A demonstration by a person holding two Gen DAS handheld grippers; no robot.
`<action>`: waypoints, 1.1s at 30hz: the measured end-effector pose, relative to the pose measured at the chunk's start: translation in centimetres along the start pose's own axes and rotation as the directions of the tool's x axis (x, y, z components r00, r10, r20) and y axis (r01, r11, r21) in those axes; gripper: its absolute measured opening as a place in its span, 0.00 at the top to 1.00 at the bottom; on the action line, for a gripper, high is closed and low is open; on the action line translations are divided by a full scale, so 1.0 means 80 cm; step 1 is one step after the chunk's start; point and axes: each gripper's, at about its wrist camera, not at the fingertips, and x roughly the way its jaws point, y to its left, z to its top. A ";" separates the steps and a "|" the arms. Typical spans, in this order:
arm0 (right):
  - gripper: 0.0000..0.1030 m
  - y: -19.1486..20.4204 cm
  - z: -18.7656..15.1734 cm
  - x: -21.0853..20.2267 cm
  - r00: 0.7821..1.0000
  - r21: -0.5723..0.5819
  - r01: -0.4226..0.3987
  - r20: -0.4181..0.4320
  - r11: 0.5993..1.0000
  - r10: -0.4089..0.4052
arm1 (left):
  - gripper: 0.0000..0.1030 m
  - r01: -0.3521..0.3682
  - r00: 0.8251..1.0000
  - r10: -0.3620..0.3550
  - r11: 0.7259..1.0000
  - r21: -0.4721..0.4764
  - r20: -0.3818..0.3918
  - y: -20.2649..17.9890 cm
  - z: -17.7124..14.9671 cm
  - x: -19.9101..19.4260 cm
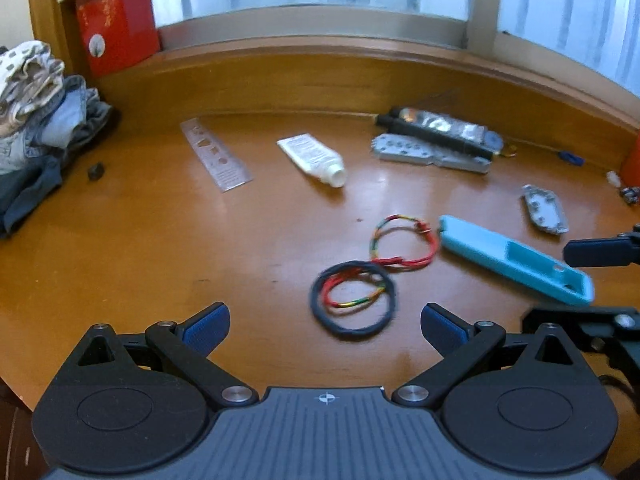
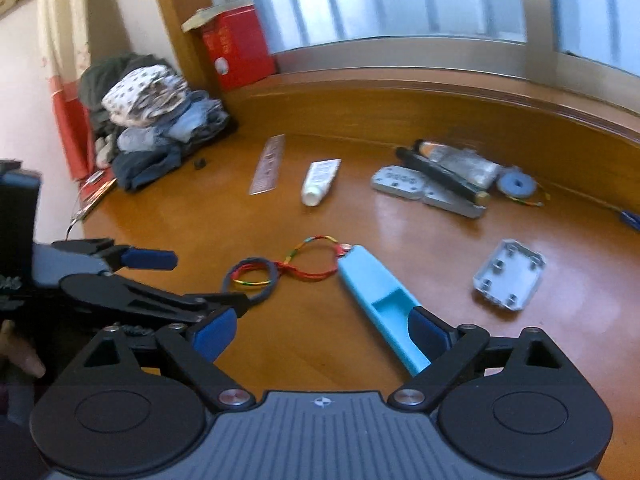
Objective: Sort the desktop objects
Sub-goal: 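Move both tools back over the bracelets on the desk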
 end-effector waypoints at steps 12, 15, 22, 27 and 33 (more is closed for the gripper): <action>0.26 0.040 0.005 0.050 0.996 0.047 0.002 -0.092 0.999 0.003 | 0.00 0.105 0.993 -0.100 0.991 0.083 -0.061 0.053 0.006 0.040; 0.26 0.043 0.003 0.063 0.994 0.106 0.020 -0.111 0.994 -0.008 | 0.00 0.138 0.990 -0.132 0.983 0.123 -0.053 0.058 0.006 0.042; 0.16 0.039 -0.002 0.074 0.995 0.273 0.049 -0.093 0.961 -0.024 | 0.00 0.206 0.979 -0.203 0.958 0.201 -0.035 0.072 0.008 0.049; 0.07 0.056 0.002 0.085 0.991 0.261 0.101 -0.108 0.960 -0.075 | 0.00 0.254 0.966 -0.256 0.932 0.260 -0.028 0.084 0.005 0.050; 0.33 0.090 0.014 0.101 0.974 0.193 0.210 -0.126 0.958 -0.189 | 0.00 0.258 0.964 -0.266 0.926 0.275 -0.008 0.106 0.004 0.051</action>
